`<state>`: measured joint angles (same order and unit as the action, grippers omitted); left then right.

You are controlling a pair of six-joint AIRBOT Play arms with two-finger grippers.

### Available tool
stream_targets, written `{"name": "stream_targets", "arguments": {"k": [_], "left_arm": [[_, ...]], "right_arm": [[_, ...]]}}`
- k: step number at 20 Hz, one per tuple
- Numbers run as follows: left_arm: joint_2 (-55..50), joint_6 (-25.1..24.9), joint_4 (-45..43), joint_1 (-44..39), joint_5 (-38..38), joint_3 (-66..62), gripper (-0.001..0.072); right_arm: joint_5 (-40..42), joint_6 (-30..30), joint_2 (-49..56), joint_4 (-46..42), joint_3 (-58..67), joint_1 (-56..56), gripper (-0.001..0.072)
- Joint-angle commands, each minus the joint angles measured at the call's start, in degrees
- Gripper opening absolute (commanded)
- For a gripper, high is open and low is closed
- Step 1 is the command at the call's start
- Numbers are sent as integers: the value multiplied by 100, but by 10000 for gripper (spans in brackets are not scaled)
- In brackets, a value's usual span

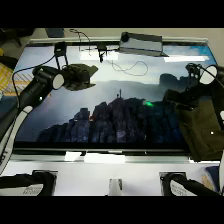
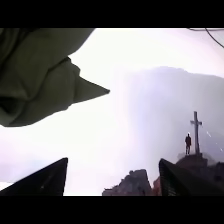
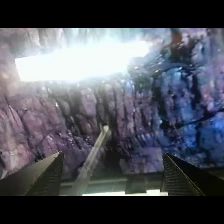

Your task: Fold the shirts.

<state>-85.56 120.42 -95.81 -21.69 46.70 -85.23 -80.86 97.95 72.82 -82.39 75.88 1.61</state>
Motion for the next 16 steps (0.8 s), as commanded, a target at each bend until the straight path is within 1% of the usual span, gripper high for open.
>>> {"name": "stream_targets", "arguments": {"k": [1,2,3,4,5,6,8,11,13,14,15,16], "left_arm": [[-658,-13,1635,1182,-13,-396,720],[-896,-177,2321,1591,225,-507,720],[-1119,-302,2804,1910,546,-560,720],[-1294,-396,2999,2105,785,-560,720],[-1458,-435,3005,2216,953,-560,720],[-1576,-494,3005,2253,964,-560,720],[-1749,-601,3010,2199,605,-560,720],[-1976,-599,3012,2004,-111,-560,720],[-2135,-599,3008,1919,-376,-560,720],[-2190,-599,3012,1904,-409,-560,588],[-2205,-599,3040,1897,-411,-560,210],[-2179,-603,3082,1888,-411,-570,41]], "right_arm": [[308,-2,4,138,-2,-2,674],[352,-2,4,210,-2,-2,674],[354,-4,4,291,-2,-2,675],[337,-4,4,398,-2,-2,675],[330,-42,4,509,-2,-2,673],[330,-94,4,621,-2,-2,676],[273,-109,11,763,-2,-2,676],[264,-107,11,1038,-2,-2,675],[184,-107,11,1307,-2,-2,674],[118,-107,11,1460,-2,-2,674],[55,-109,9,1650,-2,-2,673],[-17,-120,9,1816,-2,-4,672]]}}
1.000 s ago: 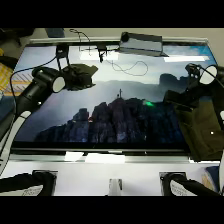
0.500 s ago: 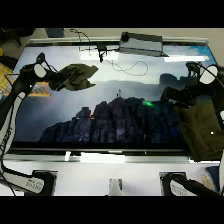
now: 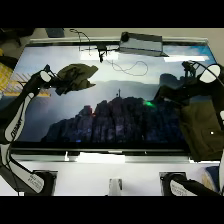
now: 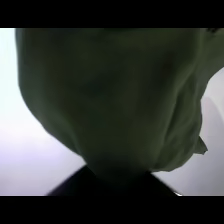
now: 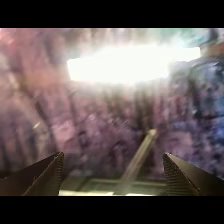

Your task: Fold the shirts.

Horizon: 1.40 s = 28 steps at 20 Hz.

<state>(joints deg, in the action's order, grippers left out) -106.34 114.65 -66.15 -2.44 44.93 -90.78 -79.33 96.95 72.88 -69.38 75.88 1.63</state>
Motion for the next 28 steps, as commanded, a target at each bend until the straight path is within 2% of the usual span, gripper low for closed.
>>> {"name": "stream_targets", "arguments": {"k": [1,3,6,8,9,12,16,17,20,21,22,23,25,28], "left_arm": [[-17,-68,181,-48,-267,-26,34],[385,-673,232,-160,-568,-28,34],[1589,-2140,232,-601,-870,-28,34],[2653,-2977,227,-1115,-822,-22,33],[3112,-3165,199,-1399,-826,-13,34],[4011,-3169,57,-2369,-774,-2,34],[3814,-3110,59,-3617,-542,442,34],[3622,-2905,59,-3851,-619,702,34],[2702,-1838,81,-4437,-691,1357,37],[2378,-1613,199,-4566,-643,1397,125],[2092,-1537,472,-4645,-535,1375,434],[1947,-1530,734,-4640,-446,1357,695],[1998,-1530,769,-4319,-140,1298,710],[2435,-1615,398,-3193,866,1156,710]], "right_arm": [[-225,-142,2,651,-2,-7,670],[-245,-337,2,686,-2,-4,668],[-254,-789,-101,514,7,-4,661],[-275,-828,-367,-92,151,-4,661],[-278,-820,-562,-511,310,-4,661],[-267,-525,-1266,-1620,927,-4,659],[-118,-195,-2308,-1882,1346,-4,655],[-160,-125,-2492,-1886,1346,-4,655],[-605,-46,-2723,-1884,1346,-4,654],[-824,-46,-2702,-1884,1331,-4,654],[-979,-46,-2656,-1878,1296,-4,654],[-1106,-46,-2586,-1873,1272,-4,654],[-1325,-48,-2363,-1788,1217,-4,657],[-1600,-52,-1921,-1270,942,-4,672]]}}
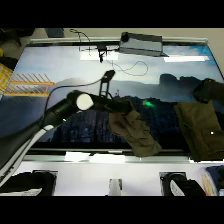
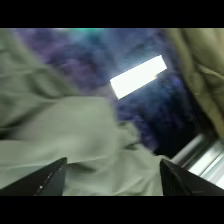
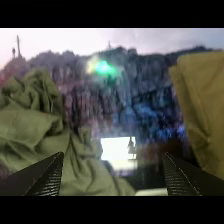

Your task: Fold the shirts.

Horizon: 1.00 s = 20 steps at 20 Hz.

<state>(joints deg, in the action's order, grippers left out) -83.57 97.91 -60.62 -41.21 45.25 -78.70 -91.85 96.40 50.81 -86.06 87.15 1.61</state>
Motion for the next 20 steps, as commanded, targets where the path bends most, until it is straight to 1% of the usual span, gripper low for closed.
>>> {"name": "stream_targets", "arguments": {"k": [1,3,4,6,7,9,11,12,14,16,18,19,20], "left_arm": [[284,33,-382,1104,1309,-50,683],[345,15,-756,1720,2221,13,670],[341,-140,-774,1930,2507,179,671],[341,-208,-673,2050,2522,728,671],[341,-205,-365,2004,2234,1091,671],[337,-273,415,1770,1329,1792,671],[258,-269,1071,1458,533,2295,671],[173,-271,1311,1294,264,2439,670],[-50,-306,1574,955,-31,2516,670],[-192,-542,1945,662,-308,2514,670],[-273,-590,2190,448,-516,2514,668],[-317,-570,2190,367,-573,2514,637],[-358,-568,2190,328,-612,2514,590]], "right_arm": [[-361,2,393,610,-389,-2,672],[-304,-28,520,960,-955,-2,670],[-205,-79,520,1016,-1303,-2,670],[-59,-214,520,999,-1917,-2,670],[13,-256,520,992,-2186,-2,669],[42,-258,520,1014,-2693,-2,655],[17,-258,520,1014,-3047,-2,655],[20,-256,520,1014,-3185,-2,655],[20,-256,520,1016,-3381,-2,655],[-26,-251,520,1014,-3558,-2,655],[-13,-208,520,1016,-3735,-2,656],[46,-188,520,1016,-3838,-2,655],[103,-188,520,1016,-3939,-4,656]]}}
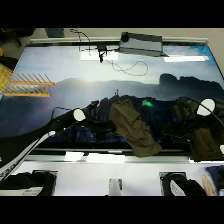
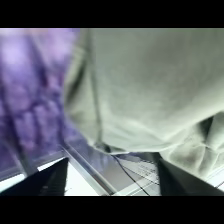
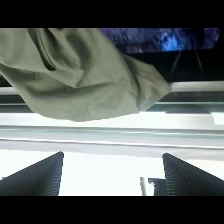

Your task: Fold the shirts.

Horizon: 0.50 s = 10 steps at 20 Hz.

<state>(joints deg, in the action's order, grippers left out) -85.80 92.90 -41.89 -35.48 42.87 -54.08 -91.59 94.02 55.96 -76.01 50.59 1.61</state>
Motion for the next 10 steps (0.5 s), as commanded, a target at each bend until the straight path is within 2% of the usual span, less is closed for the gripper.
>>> {"name": "stream_targets", "arguments": {"k": [1,3,7,8,10], "left_arm": [[-175,-31,339,-256,-431,52,581],[-212,90,339,-264,-625,50,491],[-212,195,339,-262,-1005,46,98],[-212,192,339,-262,-1058,46,36],[-212,192,339,-262,-1082,46,34]], "right_arm": [[138,52,4,13,-402,-2,656],[210,48,4,46,-678,-2,656],[474,20,4,251,-1259,-4,657],[599,13,4,278,-1394,-2,657],[863,-98,4,382,-1659,-2,657]]}}
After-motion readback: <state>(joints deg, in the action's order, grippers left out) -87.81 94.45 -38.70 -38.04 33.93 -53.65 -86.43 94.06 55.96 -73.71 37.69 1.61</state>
